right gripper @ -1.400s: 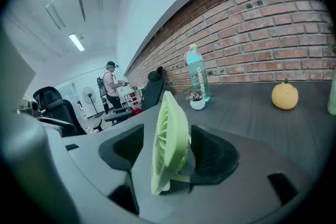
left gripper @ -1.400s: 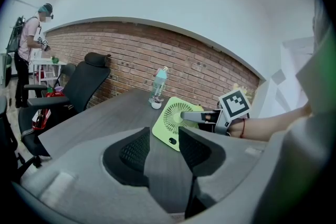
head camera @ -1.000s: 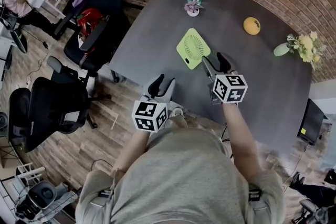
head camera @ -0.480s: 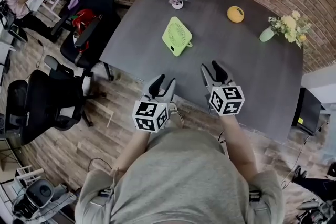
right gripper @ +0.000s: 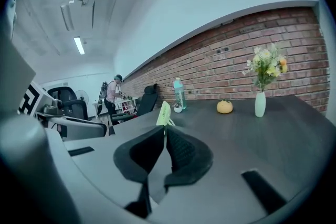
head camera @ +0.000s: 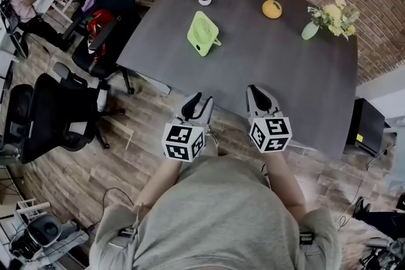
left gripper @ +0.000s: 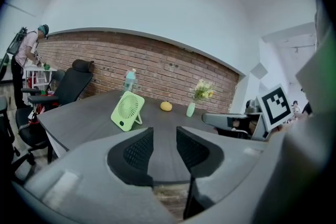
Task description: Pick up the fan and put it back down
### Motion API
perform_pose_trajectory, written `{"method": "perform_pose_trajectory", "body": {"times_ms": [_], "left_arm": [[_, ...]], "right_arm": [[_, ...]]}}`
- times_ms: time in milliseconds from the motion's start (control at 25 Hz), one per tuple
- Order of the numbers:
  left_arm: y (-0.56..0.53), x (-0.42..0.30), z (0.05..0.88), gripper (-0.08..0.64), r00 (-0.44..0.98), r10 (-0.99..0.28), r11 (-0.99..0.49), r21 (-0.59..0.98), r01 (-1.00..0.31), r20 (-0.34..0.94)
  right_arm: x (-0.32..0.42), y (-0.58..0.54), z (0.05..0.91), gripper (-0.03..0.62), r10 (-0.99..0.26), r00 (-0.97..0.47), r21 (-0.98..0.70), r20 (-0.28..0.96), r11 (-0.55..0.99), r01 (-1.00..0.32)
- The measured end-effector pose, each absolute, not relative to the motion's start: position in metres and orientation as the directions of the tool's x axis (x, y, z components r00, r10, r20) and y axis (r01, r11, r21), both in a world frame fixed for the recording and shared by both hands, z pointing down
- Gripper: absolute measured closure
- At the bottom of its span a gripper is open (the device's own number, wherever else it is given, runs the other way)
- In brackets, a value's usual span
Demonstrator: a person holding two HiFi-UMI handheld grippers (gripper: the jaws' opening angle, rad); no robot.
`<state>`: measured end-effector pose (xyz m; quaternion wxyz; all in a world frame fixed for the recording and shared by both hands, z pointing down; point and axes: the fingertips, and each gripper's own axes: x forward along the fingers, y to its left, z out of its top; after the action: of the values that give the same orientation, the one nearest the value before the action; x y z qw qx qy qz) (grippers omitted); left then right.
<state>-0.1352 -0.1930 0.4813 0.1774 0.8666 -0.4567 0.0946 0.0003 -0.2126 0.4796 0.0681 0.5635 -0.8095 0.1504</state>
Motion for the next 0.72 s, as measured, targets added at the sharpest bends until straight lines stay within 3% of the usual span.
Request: {"method": "perform_pose_trajectory", "body": {"times_ms": [720], "left_arm": [[-0.099, -0.109, 0.477, 0.509, 0.573, -0.763, -0.545, 0.180, -0.819, 0.298]], "right_arm": [[0.029, -0.095, 0.476, 0.589, -0.918, -0.321, -0.155, 0.234, 0.291, -0.944]]}}
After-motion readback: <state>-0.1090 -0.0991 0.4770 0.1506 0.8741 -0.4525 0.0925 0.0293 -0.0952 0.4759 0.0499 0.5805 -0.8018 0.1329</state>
